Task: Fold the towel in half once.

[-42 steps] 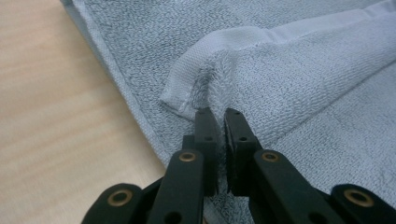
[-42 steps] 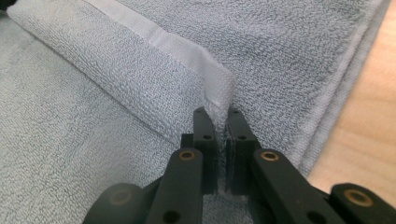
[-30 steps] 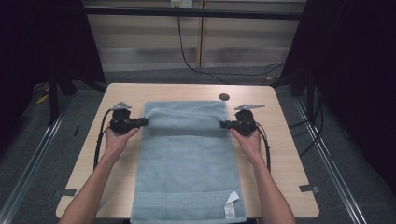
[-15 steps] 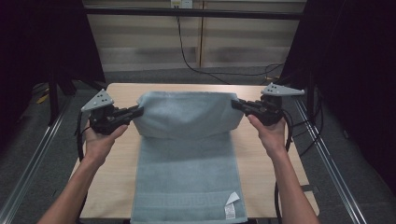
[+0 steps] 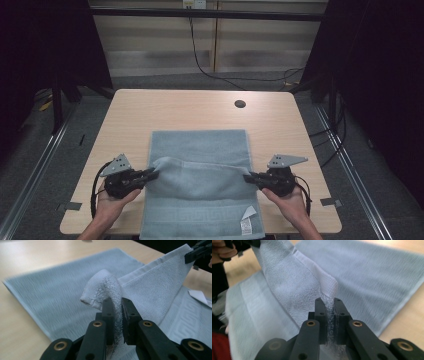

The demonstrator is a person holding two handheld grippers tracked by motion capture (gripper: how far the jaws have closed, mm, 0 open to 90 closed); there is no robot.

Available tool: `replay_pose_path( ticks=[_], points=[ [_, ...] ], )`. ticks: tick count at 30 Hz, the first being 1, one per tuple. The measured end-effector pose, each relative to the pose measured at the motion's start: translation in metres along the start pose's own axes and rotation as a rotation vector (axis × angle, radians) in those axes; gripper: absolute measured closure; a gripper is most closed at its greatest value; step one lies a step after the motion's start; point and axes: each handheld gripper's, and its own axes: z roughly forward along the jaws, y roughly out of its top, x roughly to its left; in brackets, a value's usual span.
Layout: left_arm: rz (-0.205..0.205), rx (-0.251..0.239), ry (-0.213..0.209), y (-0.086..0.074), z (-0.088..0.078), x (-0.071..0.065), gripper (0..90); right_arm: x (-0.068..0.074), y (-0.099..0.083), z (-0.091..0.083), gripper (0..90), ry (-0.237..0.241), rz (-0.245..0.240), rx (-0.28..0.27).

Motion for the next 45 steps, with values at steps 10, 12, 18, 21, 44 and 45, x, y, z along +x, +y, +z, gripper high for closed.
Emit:
replay_pose_path(
  ticks=[10, 12, 18, 21, 44, 45],
  points=[
    [0.008, 0.119, -0.052, -0.038, -0.015, -0.030, 76.4, 0.029, -0.052, -0.014, 76.4, -0.002, 0.004, 0.075],
    [0.009, 0.118, -0.070, -0.040, -0.019, -0.035, 72.5, 0.033, -0.059, -0.015, 73.7, -0.005, 0.000, 0.091],
    [0.018, 0.145, -0.094, -0.051, -0.029, -0.046, 65.2, 0.045, -0.066, -0.022, 62.6, 0.007, -0.009, 0.116],
    [0.027, 0.095, -0.103, -0.052, -0.042, -0.052, 61.2, 0.054, -0.068, -0.030, 57.2, 0.024, -0.011, 0.107],
    [-0.080, 0.137, 0.059, 0.014, 0.048, 0.045, 50.5, -0.032, 0.011, 0.048, 51.2, -0.031, 0.008, 0.081],
    [-0.088, 0.142, 0.071, 0.014, 0.052, 0.050, 50.1, -0.035, 0.013, 0.054, 51.2, -0.043, 0.009, 0.091]
  ],
)
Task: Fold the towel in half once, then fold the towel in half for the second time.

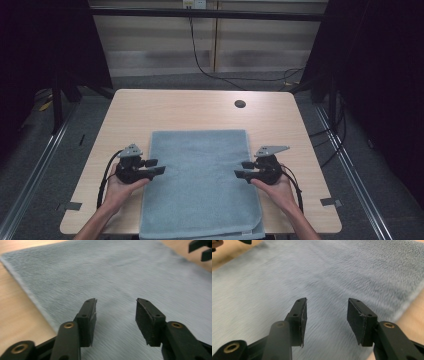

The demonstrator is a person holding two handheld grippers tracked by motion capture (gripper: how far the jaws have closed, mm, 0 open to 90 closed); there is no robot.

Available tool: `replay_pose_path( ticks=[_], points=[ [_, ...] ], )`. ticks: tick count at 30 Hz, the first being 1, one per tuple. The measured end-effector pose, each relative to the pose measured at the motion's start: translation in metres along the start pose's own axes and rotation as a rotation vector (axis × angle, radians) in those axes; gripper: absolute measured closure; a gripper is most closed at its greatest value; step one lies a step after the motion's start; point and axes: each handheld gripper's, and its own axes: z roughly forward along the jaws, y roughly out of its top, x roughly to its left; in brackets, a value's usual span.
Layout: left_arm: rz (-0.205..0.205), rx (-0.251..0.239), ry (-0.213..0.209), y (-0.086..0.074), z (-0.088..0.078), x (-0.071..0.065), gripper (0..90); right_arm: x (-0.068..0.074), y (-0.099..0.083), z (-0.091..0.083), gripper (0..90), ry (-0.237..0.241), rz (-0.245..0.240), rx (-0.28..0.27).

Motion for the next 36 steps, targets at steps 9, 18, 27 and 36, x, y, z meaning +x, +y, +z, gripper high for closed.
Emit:
replay_pose_path(
  ticks=[9, 18, 27, 36],
  points=[
    [0.039, 0.031, 0.042, -0.012, 0.014, 0.008, 50.8, -0.009, 0.000, 0.030, 49.8, -0.057, -0.015, 0.076],
    [0.064, 0.026, 0.017, -0.022, 0.009, -0.004, 50.3, -0.001, -0.013, 0.019, 48.2, -0.037, -0.027, 0.083],
    [0.082, 0.064, -0.008, -0.028, 0.002, -0.022, 49.8, 0.015, -0.030, 0.004, 48.3, -0.043, -0.048, 0.089],
    [0.052, 0.085, -0.079, -0.037, -0.008, -0.037, 49.9, 0.028, -0.045, -0.015, 48.2, -0.011, -0.020, 0.115]
  ],
)
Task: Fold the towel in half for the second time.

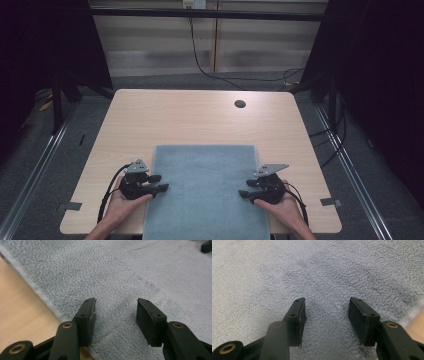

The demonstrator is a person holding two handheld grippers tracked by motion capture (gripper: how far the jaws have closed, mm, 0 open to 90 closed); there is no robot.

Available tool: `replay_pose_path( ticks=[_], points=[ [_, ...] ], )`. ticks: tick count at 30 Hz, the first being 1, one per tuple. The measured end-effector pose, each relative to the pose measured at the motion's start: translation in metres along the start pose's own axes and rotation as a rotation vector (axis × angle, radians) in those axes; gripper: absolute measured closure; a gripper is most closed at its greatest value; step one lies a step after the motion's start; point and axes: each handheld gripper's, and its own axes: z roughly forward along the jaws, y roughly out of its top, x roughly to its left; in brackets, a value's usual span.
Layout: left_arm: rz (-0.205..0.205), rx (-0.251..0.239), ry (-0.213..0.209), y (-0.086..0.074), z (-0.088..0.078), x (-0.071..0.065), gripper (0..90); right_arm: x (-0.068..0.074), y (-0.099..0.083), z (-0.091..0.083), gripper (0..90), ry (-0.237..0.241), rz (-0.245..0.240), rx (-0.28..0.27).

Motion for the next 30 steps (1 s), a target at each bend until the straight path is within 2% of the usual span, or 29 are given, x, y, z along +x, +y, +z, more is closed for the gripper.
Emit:
replay_pose_path(
  ticks=[1, 6, 8, 10, 12, 14, 15, 17, 18, 20, 22, 24, 25, 27, 28, 30],
  points=[
    [0.007, 0.016, -0.006, -0.001, -0.002, -0.002, 50.7, 0.001, -0.002, -0.002, 48.3, 0.014, 0.003, -0.001],
    [0.016, 0.025, -0.030, -0.005, -0.007, -0.008, 50.3, 0.010, -0.009, -0.011, 48.4, 0.053, 0.010, 0.020],
    [0.013, 0.014, -0.033, -0.001, -0.010, -0.006, 49.3, 0.009, -0.005, -0.016, 48.5, 0.041, 0.013, -0.004],
    [-0.001, -0.021, -0.020, 0.004, -0.013, -0.002, 47.4, 0.002, 0.003, -0.022, 49.3, 0.023, 0.015, -0.047],
    [-0.011, -0.021, -0.009, 0.011, -0.014, 0.006, 47.1, -0.010, 0.013, -0.026, 50.2, 0.002, 0.017, -0.088],
    [-0.019, -0.050, 0.011, 0.018, -0.014, 0.013, 46.4, -0.026, 0.022, -0.028, 50.4, -0.020, 0.036, -0.114],
    [-0.027, -0.049, 0.012, 0.021, -0.013, 0.017, 46.1, -0.034, 0.026, -0.028, 50.9, -0.030, 0.042, -0.129],
    [-0.015, -0.058, 0.050, 0.029, -0.010, 0.025, 44.1, -0.051, 0.034, -0.026, 50.8, -0.060, 0.061, -0.145],
    [-0.014, -0.062, 0.070, 0.033, -0.009, 0.029, 43.8, -0.059, 0.038, -0.024, 50.8, -0.065, 0.071, -0.148],
    [-0.037, -0.092, 0.078, 0.041, -0.007, 0.040, 43.5, -0.074, 0.046, -0.017, 50.9, -0.076, 0.073, -0.147],
    [-0.044, -0.099, 0.098, 0.048, -0.003, 0.050, 43.0, -0.088, 0.051, -0.008, 50.7, -0.054, 0.107, -0.152],
    [-0.059, -0.099, 0.106, 0.053, 0.003, 0.059, 42.9, -0.098, 0.056, 0.001, 50.1, -0.061, 0.119, -0.148],
    [-0.057, -0.109, 0.141, 0.055, 0.006, 0.061, 43.3, -0.102, 0.058, 0.006, 49.7, -0.068, 0.120, -0.140],
    [-0.048, -0.094, 0.128, 0.057, 0.011, 0.065, 42.2, -0.109, 0.060, 0.013, 48.0, -0.050, 0.132, -0.135],
    [-0.034, -0.088, 0.145, 0.058, 0.013, 0.066, 41.8, -0.111, 0.060, 0.017, 47.0, -0.053, 0.129, -0.129],
    [-0.049, -0.092, 0.135, 0.057, 0.015, 0.073, 41.1, -0.113, 0.060, 0.024, 45.8, -0.063, 0.127, -0.106]
  ],
)
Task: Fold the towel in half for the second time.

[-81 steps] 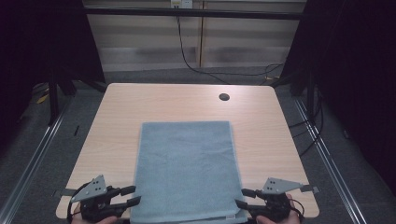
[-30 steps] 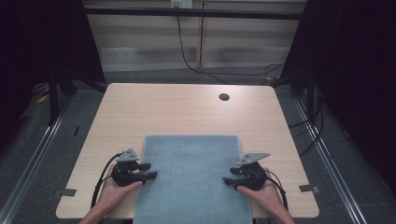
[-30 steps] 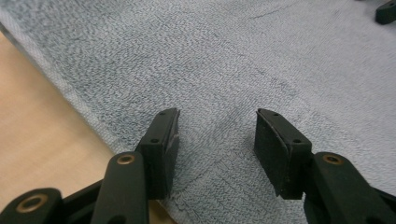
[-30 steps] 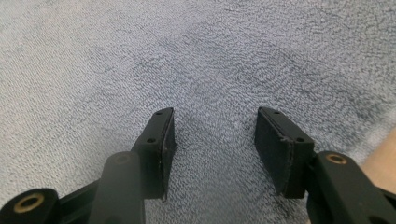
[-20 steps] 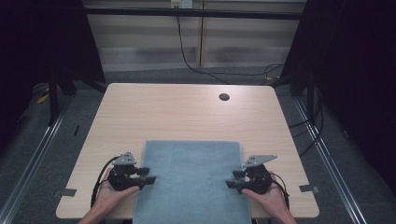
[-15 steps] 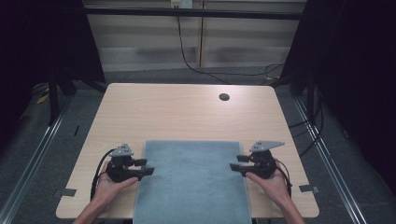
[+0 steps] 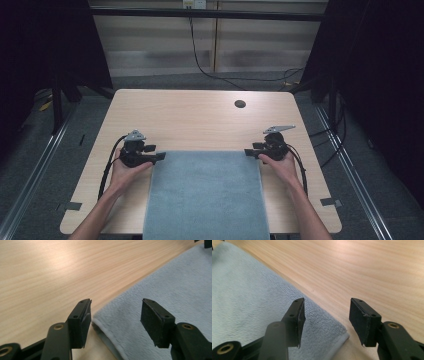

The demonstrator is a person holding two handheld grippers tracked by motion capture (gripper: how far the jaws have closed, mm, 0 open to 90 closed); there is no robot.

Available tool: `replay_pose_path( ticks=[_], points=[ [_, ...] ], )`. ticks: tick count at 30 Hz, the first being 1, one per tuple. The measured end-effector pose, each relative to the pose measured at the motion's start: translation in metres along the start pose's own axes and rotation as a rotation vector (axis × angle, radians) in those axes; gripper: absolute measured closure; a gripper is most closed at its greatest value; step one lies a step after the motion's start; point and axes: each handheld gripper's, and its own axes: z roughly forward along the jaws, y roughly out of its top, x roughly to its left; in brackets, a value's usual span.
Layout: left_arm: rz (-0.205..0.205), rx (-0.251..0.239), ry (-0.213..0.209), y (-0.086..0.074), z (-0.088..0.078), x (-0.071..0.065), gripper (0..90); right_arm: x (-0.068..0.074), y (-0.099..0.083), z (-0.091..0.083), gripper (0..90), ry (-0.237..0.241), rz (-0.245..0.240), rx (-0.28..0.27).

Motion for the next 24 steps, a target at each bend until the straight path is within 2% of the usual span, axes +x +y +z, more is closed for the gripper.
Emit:
replay_pose_path(
  ticks=[2, 4, 6, 7, 8, 11, 12, 13, 14, 16, 18, 20, 22, 24],
  points=[
    [-0.016, 0.000, 0.006, -0.002, 0.005, 0.007, 39.5, 0.000, -0.001, 0.004, 45.7, 0.004, -0.005, 0.014],
    [-0.043, 0.005, -0.014, -0.006, 0.009, 0.012, 37.7, 0.001, -0.002, 0.007, 46.1, -0.005, -0.018, 0.040],
    [-0.028, 0.032, 0.008, -0.008, 0.012, 0.013, 37.6, 0.002, -0.004, 0.008, 47.2, -0.001, -0.016, 0.048],
    [-0.031, 0.037, -0.006, -0.009, 0.013, 0.013, 38.8, 0.002, -0.005, 0.009, 48.4, 0.001, -0.017, 0.048],
    [-0.024, 0.044, 0.000, -0.010, 0.013, 0.014, 41.0, 0.002, -0.006, 0.009, 49.5, 0.002, -0.019, 0.058],
    [-0.009, 0.056, -0.040, -0.011, 0.014, 0.013, 50.3, 0.002, -0.009, 0.008, 54.8, 0.000, -0.018, 0.055],
    [0.004, 0.059, -0.057, -0.011, 0.015, 0.012, 57.3, 0.003, -0.009, 0.008, 62.4, 0.006, -0.016, 0.052],
    [0.011, 0.059, -0.050, -0.011, 0.015, 0.011, 59.5, 0.003, -0.011, 0.008, 69.4, 0.022, -0.022, 0.050],
    [0.006, 0.061, -0.076, -0.012, 0.015, 0.010, 65.0, 0.003, -0.012, 0.008, 72.7, 0.033, -0.014, 0.047],
    [0.008, 0.063, -0.098, -0.013, 0.014, 0.011, 74.7, 0.002, -0.013, 0.007, 79.1, 0.057, 0.000, 0.042],
    [-0.003, 0.045, -0.106, -0.012, 0.012, 0.010, 81.0, 0.002, -0.012, 0.005, 82.4, 0.062, -0.001, 0.032],
    [-0.009, 0.007, -0.102, -0.008, 0.007, 0.009, 82.3, 0.003, -0.010, 0.001, 83.5, 0.063, 0.000, 0.016],
    [-0.016, -0.032, -0.117, -0.002, 0.000, 0.007, 82.9, 0.004, -0.006, -0.004, 84.1, 0.070, -0.004, 0.002],
    [-0.002, -0.044, -0.114, 0.005, -0.004, 0.005, 83.2, 0.005, 0.000, -0.011, 84.6, 0.085, -0.001, -0.035]
  ],
)
